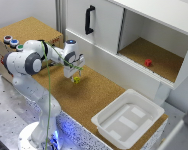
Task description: Go towards the yellow block and pick it up
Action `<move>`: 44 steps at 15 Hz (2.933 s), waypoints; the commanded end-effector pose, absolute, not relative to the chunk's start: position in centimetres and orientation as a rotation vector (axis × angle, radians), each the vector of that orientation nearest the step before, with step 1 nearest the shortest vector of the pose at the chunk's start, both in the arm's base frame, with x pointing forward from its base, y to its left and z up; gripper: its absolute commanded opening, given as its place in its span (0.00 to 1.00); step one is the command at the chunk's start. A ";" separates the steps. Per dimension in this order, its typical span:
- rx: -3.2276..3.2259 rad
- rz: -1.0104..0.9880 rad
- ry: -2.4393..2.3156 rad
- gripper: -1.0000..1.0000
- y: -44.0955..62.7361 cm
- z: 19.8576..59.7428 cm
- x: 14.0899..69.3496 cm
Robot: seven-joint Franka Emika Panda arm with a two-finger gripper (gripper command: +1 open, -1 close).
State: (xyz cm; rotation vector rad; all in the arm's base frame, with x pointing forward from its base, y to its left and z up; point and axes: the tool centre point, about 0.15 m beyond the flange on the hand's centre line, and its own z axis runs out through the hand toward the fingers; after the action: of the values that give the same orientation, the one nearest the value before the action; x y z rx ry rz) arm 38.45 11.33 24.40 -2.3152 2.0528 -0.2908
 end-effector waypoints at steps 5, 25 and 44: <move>-2.417 -0.332 1.931 1.00 11.7 25.9 37.6; -3.058 -0.336 -0.213 1.00 6.9 24.6 34.5; -3.206 -0.292 -0.111 0.00 13.1 20.5 41.8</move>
State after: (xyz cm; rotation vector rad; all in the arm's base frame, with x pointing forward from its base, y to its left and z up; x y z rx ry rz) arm 38.60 10.38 22.19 -3.0511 -0.2123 -0.3801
